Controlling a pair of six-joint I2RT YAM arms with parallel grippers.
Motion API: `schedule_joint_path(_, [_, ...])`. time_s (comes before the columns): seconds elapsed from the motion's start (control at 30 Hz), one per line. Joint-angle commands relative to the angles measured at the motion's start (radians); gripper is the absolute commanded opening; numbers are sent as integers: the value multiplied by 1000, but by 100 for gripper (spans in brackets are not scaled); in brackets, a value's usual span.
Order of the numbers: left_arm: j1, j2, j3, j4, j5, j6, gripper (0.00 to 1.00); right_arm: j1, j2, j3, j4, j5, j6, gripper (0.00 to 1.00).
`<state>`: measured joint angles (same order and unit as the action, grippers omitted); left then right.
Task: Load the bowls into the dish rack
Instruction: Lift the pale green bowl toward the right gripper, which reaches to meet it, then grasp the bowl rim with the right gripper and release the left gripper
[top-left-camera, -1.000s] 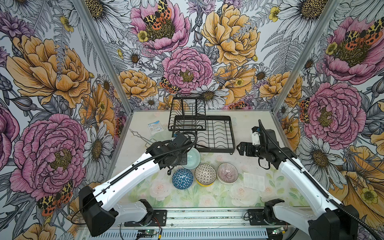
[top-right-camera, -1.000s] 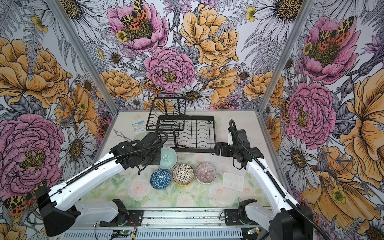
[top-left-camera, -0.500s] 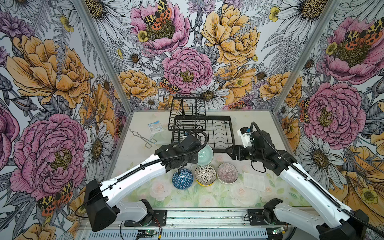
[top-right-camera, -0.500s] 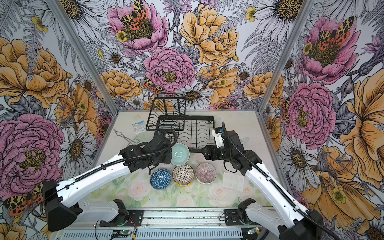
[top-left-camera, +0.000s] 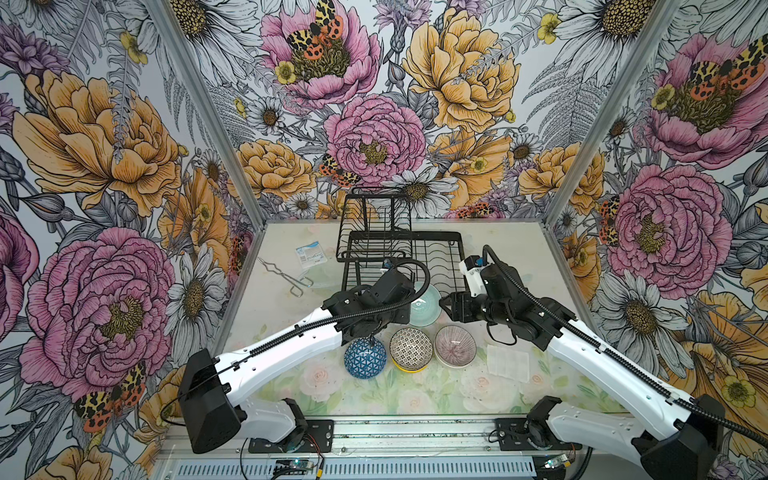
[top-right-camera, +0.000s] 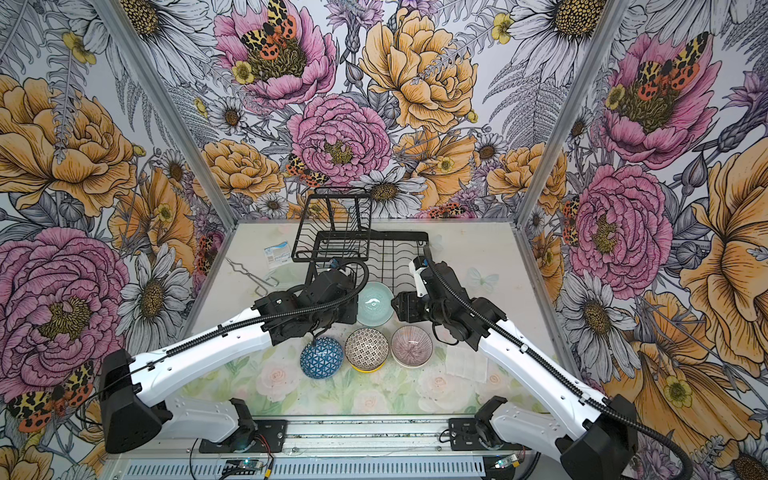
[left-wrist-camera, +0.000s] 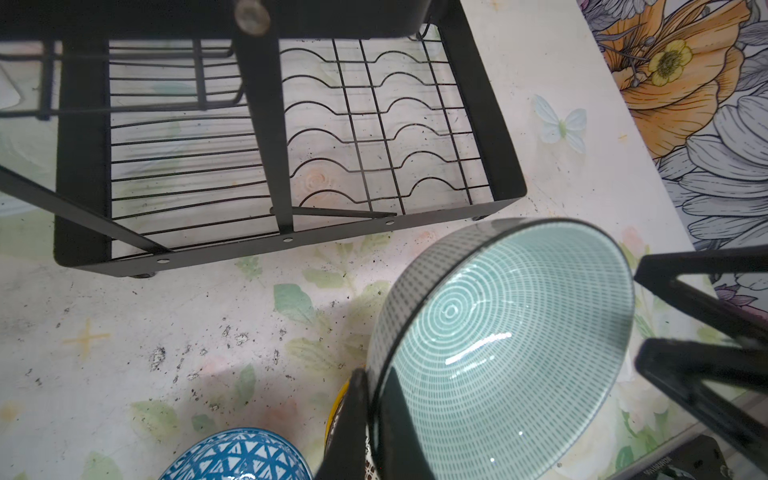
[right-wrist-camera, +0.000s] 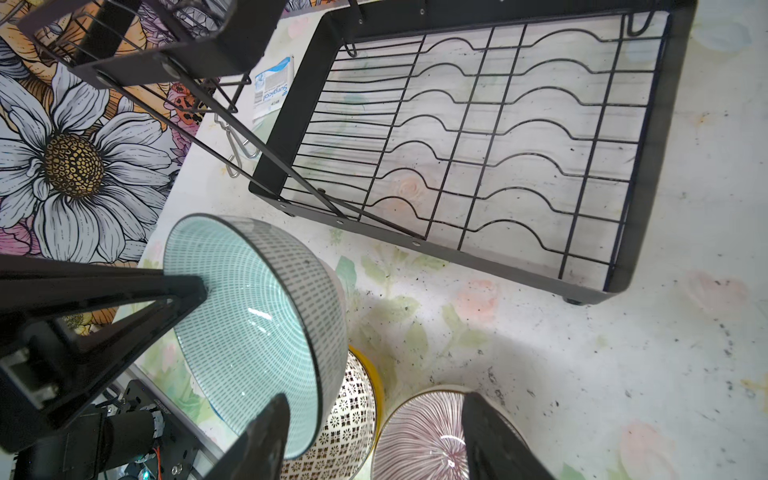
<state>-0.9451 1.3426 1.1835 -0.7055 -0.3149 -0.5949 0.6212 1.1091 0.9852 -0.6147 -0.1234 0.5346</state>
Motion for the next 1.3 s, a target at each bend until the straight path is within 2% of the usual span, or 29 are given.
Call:
schedule_joint_path(0.0, [-18,-1,-6,103,-9,11,0,18,23,33,54,37,10,65])
schedule_joint_path(0.5, [-41,-18,-20,177,25,21,0,37,61,21,79,73,15,35])
schedule_joint_path(0.97, [-43,-20,-39,196,30,27,0,37,57,12,79,84,13,2])
schedule_joint_path(1.27, [-43,-15,-42,195,40,33,0,35,53,4,77,100,4,0])
